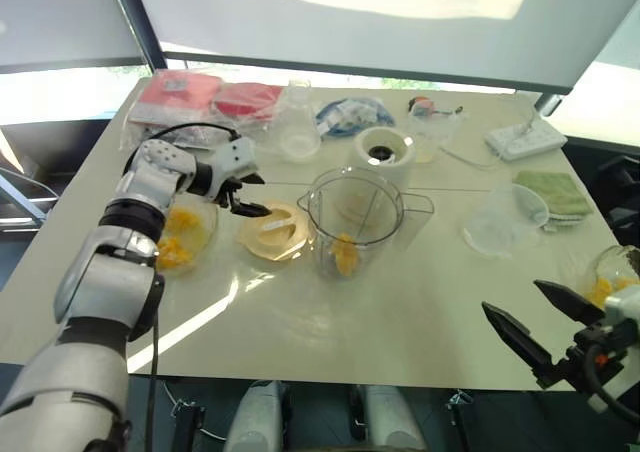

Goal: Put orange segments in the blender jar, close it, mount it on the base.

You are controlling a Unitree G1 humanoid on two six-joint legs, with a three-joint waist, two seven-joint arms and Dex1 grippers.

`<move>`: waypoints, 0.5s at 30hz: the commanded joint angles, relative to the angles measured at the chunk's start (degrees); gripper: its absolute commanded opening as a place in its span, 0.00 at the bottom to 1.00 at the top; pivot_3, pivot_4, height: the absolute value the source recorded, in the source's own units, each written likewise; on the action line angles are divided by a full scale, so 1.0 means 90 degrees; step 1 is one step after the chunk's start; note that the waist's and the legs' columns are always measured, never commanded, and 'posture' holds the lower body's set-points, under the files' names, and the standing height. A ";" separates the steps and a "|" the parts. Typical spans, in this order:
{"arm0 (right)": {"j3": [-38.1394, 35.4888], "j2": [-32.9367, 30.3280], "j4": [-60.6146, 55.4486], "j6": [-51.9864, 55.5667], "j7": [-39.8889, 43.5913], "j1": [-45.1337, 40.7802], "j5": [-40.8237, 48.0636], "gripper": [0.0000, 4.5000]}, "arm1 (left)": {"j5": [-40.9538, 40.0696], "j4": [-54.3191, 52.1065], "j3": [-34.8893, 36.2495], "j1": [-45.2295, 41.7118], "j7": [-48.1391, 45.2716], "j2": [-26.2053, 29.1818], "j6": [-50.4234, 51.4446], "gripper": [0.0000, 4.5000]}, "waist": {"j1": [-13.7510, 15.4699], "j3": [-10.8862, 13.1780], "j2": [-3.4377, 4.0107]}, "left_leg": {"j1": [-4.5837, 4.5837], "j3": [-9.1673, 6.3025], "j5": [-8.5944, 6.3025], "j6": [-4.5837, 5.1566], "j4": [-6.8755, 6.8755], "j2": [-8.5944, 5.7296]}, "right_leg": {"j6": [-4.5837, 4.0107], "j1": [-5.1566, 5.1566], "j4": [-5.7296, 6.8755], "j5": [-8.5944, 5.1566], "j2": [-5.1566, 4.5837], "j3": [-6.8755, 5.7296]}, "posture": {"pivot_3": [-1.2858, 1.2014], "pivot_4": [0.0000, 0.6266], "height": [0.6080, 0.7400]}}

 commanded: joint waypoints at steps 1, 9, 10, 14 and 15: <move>0.0055 -0.0615 -0.0189 -0.0306 -0.0509 -0.0187 0.0484 1.00 | 0.0666 0.0462 -0.0356 -0.0476 -0.0105 -0.0232 -0.0066 0.88 | 0.0029 0.0000 -0.0004 | 0.0000 0.0000 0.0000 0.0000 0.0001 0.0000 | 0.0000 -0.0001 0.0001 0.0000 0.0000 0.0000 | 0.52 0.24 1.00; 0.0706 -0.2223 -0.0189 -0.0578 -0.1788 -0.1283 0.1425 1.00 | 0.1182 0.0881 -0.0421 -0.0600 0.0077 -0.0738 0.0171 0.88 | 0.0045 0.0002 -0.0011 | -0.0007 -0.0004 0.0000 0.0000 0.0007 -0.0002 | -0.0002 -0.0001 0.0001 0.0002 -0.0001 0.0002 | 0.52 0.24 1.00; 0.0766 -0.2325 -0.0189 -0.0582 -0.1873 -0.1350 0.1479 1.00 | 0.1299 0.0933 -0.0486 -0.0597 0.0145 -0.0796 0.0317 0.88 | 0.0048 0.0002 -0.0012 | -0.0010 -0.0008 0.0000 0.0000 0.0007 -0.0002 | -0.0002 -0.0001 0.0001 0.0002 0.0000 -0.0001 | 0.52 0.24 1.00; 0.0953 -0.2595 -0.0189 -0.0617 -0.2117 -0.1553 0.1655 1.00 | 0.1640 0.1050 -0.0604 -0.0567 0.0410 -0.0991 0.0593 0.88 | 0.0052 0.0001 -0.0014 | -0.0030 -0.0016 -0.0001 0.0002 0.0008 -0.0004 | 0.0003 -0.0010 -0.0001 0.0004 0.0000 -0.0006 | 0.52 0.24 1.00; 0.1003 -0.2615 -0.0189 -0.0603 -0.2170 -0.1618 0.1659 1.00 | 0.1667 0.1063 -0.0581 -0.0555 0.0423 -0.1064 0.0646 0.88 | 0.0052 0.0000 -0.0017 | -0.0034 -0.0017 -0.0001 0.0003 0.0010 -0.0004 | 0.0016 -0.0011 -0.0001 0.0011 -0.0001 -0.0006 | 0.52 0.24 1.00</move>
